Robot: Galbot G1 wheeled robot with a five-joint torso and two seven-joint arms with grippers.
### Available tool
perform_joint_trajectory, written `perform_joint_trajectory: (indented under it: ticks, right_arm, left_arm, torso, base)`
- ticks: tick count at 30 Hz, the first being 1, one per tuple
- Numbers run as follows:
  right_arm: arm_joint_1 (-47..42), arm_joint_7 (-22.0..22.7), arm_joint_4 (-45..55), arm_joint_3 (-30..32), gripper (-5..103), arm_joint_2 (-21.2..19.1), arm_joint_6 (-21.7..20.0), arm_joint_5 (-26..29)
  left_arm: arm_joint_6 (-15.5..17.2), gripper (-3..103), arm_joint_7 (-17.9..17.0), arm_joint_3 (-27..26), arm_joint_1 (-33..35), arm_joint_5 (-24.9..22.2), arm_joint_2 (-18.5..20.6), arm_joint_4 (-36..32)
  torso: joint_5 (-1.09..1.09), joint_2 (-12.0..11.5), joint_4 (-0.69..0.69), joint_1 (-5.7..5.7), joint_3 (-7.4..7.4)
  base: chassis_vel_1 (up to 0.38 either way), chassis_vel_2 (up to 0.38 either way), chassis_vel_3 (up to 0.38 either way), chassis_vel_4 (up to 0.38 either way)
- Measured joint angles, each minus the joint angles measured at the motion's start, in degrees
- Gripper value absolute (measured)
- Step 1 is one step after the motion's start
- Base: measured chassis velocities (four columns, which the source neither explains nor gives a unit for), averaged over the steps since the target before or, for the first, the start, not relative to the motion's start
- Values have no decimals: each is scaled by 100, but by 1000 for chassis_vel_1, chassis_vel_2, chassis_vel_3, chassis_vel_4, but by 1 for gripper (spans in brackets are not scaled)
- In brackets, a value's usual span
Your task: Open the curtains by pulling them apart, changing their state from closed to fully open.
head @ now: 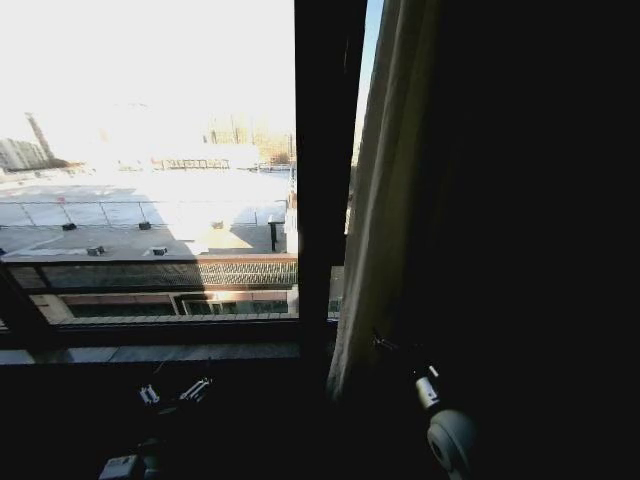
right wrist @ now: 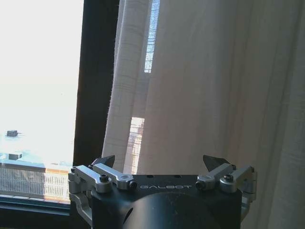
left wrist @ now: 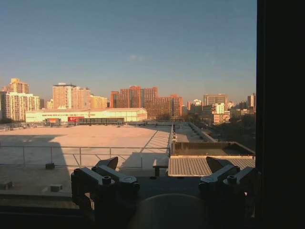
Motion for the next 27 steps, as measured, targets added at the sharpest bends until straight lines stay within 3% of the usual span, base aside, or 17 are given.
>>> perform_joint_trajectory:
  ticks: [27]
  right_arm:
    - [80,-107,-135,-182,100,-48,70,-12]
  left_arm:
    - [-152,100,34,48,74,125,-30,39]
  torso:
    - [-1,0,0,0,0]
  base:
    - [319,320,-330,-327]
